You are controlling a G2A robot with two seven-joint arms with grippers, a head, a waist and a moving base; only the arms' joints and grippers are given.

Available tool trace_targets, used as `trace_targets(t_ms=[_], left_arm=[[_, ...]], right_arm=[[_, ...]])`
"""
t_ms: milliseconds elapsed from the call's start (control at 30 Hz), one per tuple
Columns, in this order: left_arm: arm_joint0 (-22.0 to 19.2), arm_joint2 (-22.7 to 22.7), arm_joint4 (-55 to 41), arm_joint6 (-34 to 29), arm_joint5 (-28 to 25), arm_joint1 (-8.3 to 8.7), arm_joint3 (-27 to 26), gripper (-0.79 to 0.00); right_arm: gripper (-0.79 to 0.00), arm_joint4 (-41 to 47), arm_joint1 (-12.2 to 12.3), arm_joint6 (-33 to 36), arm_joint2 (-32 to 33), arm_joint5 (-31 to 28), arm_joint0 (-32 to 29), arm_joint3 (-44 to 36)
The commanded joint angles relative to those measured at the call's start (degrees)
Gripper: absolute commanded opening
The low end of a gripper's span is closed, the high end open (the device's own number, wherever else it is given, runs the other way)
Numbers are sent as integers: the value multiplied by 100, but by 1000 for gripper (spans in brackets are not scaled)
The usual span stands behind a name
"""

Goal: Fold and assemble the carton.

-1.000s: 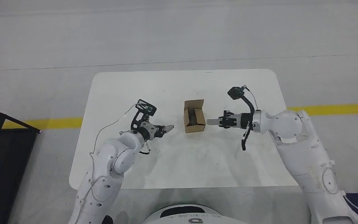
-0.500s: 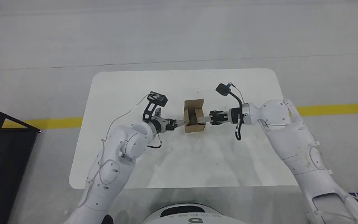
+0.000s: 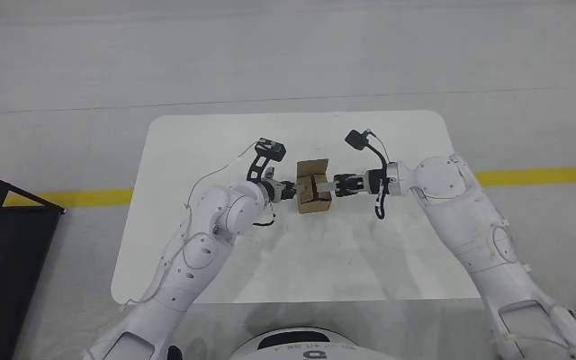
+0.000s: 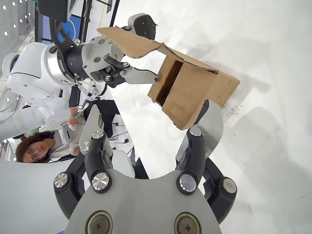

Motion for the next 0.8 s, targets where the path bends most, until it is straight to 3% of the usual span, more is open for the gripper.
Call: trace_targets(t_ms=[0,67,233,300,400,467,500,567,600,767], left_arm=[[-107,77,16,-21,43,-23,119,-526],[-178,135,34,-55,58,-38,189,-606],[-269,207,101,-112,120,-58,255,-665],[-271,218,147,-139,155,-59,234,-754],[-225,185,230,-179,210,-47,125,-760],[-162,144,301,-198,243,-31,14,-723],[-127,119,336,-203,263,-22,-43,-646],[-42,55,387,-193,297,-4,-170,-286],[6,27,414,-187,298,6,-229,0],[252,-240,434,-73,254,68,-454,0]], right_arm=[[-123,21,13,-21,35,16,-21,-14],[-126,28,24,-34,52,21,-35,-27],[-102,18,42,-83,63,44,-60,-78],[-99,17,50,-108,71,48,-72,-99],[-86,35,65,-148,106,25,-106,-147],[-77,41,78,-166,134,-2,-135,-184],[-65,42,84,-175,147,-16,-149,-201],[-43,52,95,-196,172,-57,-178,-246],[-31,52,101,-205,183,-97,-192,-270],[-12,160,123,-226,229,-423,-249,-362]])
